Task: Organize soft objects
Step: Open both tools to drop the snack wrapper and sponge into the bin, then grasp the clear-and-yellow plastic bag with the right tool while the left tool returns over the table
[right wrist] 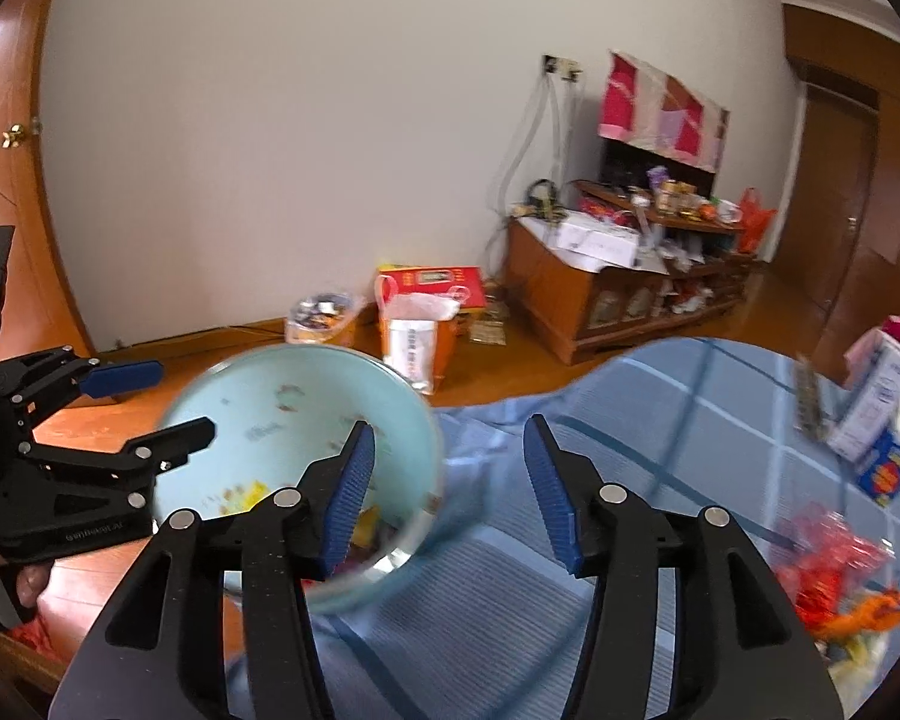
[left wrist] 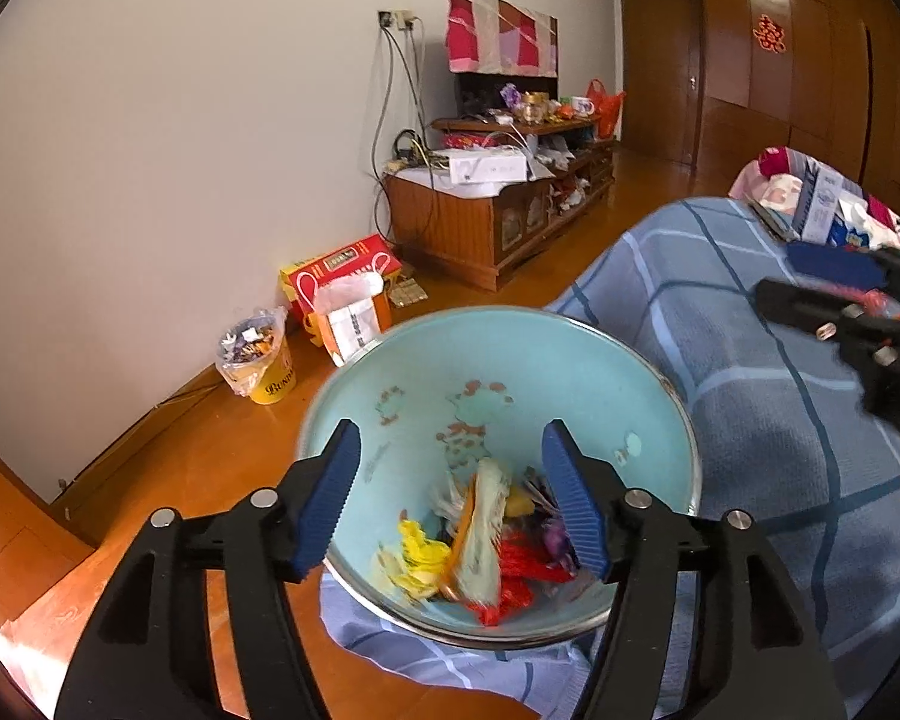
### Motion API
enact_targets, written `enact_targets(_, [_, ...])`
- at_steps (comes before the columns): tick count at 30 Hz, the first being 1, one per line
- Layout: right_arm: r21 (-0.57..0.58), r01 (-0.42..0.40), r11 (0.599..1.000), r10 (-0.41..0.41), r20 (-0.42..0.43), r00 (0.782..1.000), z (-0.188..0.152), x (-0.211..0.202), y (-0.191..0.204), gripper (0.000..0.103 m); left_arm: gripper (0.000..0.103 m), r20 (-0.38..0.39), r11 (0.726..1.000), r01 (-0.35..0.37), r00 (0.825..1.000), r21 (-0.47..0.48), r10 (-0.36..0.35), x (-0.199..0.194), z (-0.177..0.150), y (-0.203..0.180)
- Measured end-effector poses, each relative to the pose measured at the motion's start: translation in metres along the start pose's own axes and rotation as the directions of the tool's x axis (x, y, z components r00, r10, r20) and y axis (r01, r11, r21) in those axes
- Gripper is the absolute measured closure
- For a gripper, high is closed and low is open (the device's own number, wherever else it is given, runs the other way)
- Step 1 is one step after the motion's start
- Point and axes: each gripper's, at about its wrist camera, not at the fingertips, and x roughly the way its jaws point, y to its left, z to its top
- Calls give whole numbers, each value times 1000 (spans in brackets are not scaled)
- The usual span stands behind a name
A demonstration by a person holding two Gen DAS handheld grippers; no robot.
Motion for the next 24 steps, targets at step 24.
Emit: enact_targets(24, [302, 351, 886, -348, -66, 935, -127, -127, -167, 38, 21, -34, 991, 67, 997, 118, -64, 20, -7, -90])
